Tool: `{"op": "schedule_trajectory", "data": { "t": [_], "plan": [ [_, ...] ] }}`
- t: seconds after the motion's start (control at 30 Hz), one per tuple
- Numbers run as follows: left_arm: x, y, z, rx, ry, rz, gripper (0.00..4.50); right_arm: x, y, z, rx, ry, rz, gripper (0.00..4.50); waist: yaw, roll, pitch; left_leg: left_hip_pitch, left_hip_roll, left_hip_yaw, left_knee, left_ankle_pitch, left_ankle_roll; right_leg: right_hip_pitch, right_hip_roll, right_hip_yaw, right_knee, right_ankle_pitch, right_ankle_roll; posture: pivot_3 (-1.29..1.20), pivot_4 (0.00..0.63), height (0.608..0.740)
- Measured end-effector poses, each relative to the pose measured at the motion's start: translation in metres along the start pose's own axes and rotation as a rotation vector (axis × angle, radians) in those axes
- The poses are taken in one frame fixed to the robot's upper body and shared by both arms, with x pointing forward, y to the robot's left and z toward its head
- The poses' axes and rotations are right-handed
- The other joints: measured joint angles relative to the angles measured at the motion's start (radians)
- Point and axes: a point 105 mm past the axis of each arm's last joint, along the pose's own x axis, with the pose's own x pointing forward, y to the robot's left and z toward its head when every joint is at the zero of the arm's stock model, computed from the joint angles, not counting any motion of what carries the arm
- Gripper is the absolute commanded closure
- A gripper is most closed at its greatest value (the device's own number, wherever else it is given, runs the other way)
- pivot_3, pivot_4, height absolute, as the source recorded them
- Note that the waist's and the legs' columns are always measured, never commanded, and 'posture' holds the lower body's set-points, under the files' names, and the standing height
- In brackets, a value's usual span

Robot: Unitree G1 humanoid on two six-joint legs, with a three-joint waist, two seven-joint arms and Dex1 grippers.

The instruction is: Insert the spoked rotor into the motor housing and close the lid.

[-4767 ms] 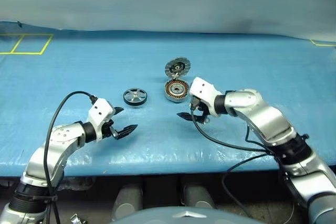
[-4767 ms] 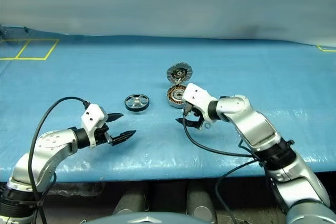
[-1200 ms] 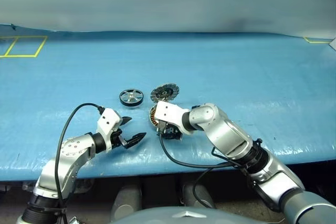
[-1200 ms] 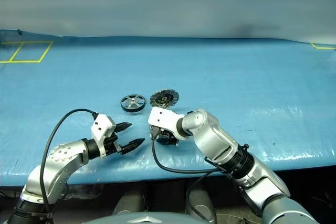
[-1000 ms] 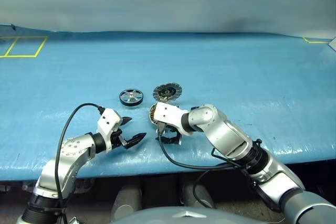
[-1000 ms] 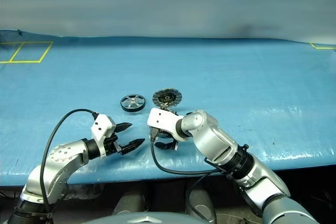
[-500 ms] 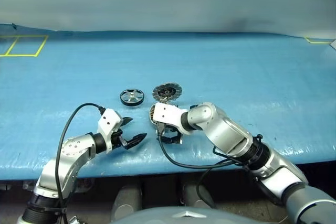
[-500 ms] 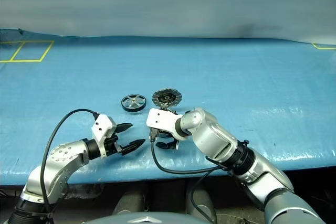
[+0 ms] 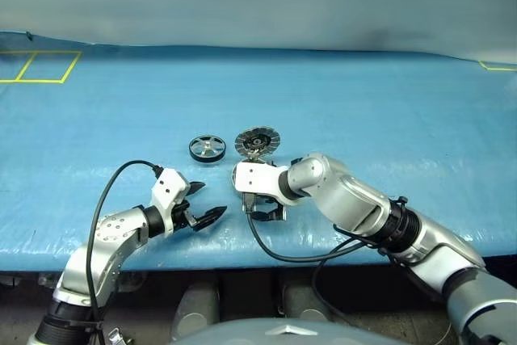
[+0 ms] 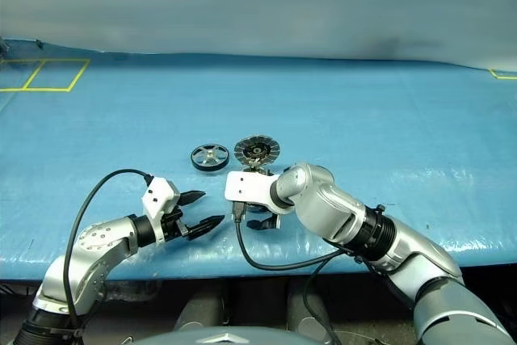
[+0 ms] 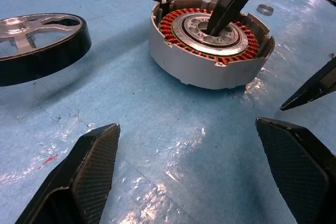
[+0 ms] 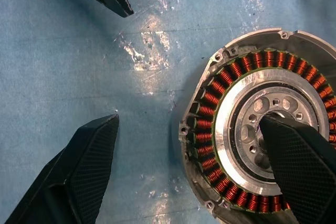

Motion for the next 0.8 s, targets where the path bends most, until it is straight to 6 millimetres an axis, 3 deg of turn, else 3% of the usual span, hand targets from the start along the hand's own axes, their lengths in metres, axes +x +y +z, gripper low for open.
{"op": "schedule_trajectory", "data": {
  "t": [0.57, 0.8],
  "plan": [
    [0.002, -0.001, -0.005, -0.021, 0.006, -0.004, 0.00, -0.015, -0.013, 0.001, -0.085, 0.026, -0.024, 0.04, 0.000, 0.000, 0.000, 0.000, 0.000, -0.001, 0.000, 0.000, 0.000, 0.000, 0.000, 0.000, 0.000, 0.000, 0.000, 0.00, 0.150, 0.740],
    [0.004, -0.001, -0.004, -0.019, 0.008, -0.013, 0.00, -0.050, -0.021, 0.006, -0.142, -0.006, -0.092, 0.04, 0.001, 0.001, 0.001, -0.001, 0.000, -0.001, 0.000, 0.000, 0.000, 0.000, 0.000, -0.001, -0.001, -0.001, 0.001, 0.00, 0.150, 0.740]
  ]
}}
